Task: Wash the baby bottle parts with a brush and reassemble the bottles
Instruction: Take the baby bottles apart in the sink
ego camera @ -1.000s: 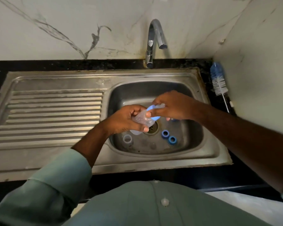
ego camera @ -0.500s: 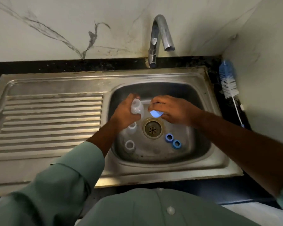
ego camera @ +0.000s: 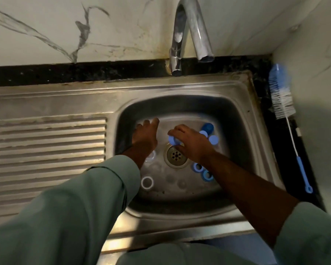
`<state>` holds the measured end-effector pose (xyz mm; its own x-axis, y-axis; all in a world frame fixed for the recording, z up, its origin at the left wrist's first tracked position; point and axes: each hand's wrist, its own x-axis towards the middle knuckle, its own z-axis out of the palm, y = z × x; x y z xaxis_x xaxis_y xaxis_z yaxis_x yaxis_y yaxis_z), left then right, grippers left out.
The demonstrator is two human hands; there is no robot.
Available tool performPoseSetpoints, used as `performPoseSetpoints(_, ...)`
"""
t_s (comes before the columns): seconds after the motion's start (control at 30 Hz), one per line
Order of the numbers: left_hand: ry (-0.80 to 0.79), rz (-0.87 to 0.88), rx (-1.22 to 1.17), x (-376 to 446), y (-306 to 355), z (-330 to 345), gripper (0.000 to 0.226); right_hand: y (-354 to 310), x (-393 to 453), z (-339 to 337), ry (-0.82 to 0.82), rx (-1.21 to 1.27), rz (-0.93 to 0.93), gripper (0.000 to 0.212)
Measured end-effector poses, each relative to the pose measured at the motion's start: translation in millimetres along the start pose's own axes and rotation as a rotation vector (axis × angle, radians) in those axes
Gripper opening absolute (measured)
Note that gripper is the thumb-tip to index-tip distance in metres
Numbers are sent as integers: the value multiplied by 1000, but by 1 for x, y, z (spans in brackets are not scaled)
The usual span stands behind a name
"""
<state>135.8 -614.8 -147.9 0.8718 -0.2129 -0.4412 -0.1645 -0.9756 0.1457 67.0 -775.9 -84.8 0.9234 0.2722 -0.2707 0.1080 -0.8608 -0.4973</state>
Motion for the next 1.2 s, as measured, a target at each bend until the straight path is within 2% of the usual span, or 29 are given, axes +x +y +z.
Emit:
performPoseSetpoints(0.1,-98,-39,-2,7,1,5,71,3,1,8,-16,-21,29,50)
performPoseSetpoints(0.23,-106,-47,27,10,3,9,67,9,-1,17,16,-37,49,48)
performPoseSetpoints(0.5,-121,23,-22,-4,-7,1,90,10,-20,15,38,6,89,51)
performPoseSetpoints(0.6,-28,23,3,-18,-6,-10,92,6,-30,11,71,94,104,53)
performPoseSetpoints(0.67,167,51,-24,-35,-2,-21,80,0,-40,5,130,240,138,51)
performPoseSetpoints(0.73,377,93,-301,-61,6,-35,56,-6,-50,-1,181,357,159,43)
performPoseSetpoints(0.77,375,78,-583,-76,10,-42,44,-10,-54,-3,216,407,150,40)
performPoseSetpoints(0.8,257,17,-912,-94,18,-51,33,-14,-60,-6,255,472,147,39)
performPoseSetpoints(0.83,48,-41,-1184,-113,24,-57,26,-21,-67,-10,295,546,153,39)
performPoseSetpoints(0.87,-156,-62,-1373,-130,28,-61,24,-29,-74,-14,337,613,153,38)
performPoseSetpoints(0.9,-276,-35,-1476,-144,30,-62,25,-36,-82,-17,376,661,134,38)
performPoseSetpoints(0.93,-314,7,-1548,-154,31,-62,26,-42,-88,-19,407,688,105,37)
performPoseSetpoints(1.03,-235,65,-1675,-173,29,-64,28,-53,-108,-24,482,728,-31,34)
performPoseSetpoints(1.13,-231,83,-1687,-190,34,-67,28,-58,-122,-33,402,890,-36,28)
performPoseSetpoints(1.2,-191,97,-1667,-200,39,-70,33,-63,-133,-40,377,828,-23,31)
